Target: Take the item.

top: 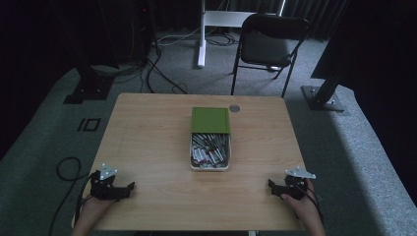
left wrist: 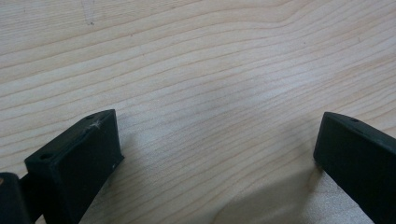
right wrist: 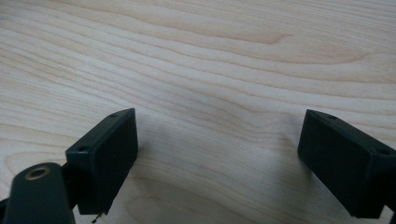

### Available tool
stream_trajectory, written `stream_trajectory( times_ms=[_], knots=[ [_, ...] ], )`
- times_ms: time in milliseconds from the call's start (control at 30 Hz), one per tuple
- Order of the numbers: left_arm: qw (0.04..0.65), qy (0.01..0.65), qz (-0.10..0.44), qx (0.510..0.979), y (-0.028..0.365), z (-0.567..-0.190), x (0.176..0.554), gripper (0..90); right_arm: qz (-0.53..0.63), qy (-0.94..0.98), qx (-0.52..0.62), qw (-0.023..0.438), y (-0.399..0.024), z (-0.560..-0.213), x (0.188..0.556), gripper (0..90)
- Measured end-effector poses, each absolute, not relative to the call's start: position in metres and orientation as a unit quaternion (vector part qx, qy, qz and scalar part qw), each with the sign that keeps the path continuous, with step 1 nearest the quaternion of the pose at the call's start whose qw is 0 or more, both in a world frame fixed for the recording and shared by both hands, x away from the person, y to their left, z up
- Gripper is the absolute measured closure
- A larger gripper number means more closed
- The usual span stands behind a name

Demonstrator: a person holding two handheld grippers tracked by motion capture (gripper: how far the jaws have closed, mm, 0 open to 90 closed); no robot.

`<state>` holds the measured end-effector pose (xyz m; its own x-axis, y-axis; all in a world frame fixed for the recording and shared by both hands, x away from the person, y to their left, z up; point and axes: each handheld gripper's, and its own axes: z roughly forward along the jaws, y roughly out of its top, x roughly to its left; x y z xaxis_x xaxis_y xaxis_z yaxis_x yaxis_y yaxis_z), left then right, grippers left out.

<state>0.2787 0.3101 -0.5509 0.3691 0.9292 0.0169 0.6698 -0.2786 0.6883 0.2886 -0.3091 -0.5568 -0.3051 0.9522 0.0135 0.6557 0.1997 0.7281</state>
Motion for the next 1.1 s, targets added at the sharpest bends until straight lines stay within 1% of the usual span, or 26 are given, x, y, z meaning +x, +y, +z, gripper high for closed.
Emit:
stream_trajectory(
  times_ms=[900, 1100],
  knots=[
    [0.303, 0.516, 0.214, 0.772, 0.3104, -0.5510, 0.2772, 1.4, 0.325, 0.741, 0.541, 0.228, -0.3101, -0.5569, 0.2881, 12.1],
    [0.303, 0.516, 0.213, 0.772, 0.3104, -0.5509, 0.2772, 1.4, 0.322, 0.734, 0.552, 0.228, -0.3087, -0.5557, 0.2889, 13.7]
  ],
)
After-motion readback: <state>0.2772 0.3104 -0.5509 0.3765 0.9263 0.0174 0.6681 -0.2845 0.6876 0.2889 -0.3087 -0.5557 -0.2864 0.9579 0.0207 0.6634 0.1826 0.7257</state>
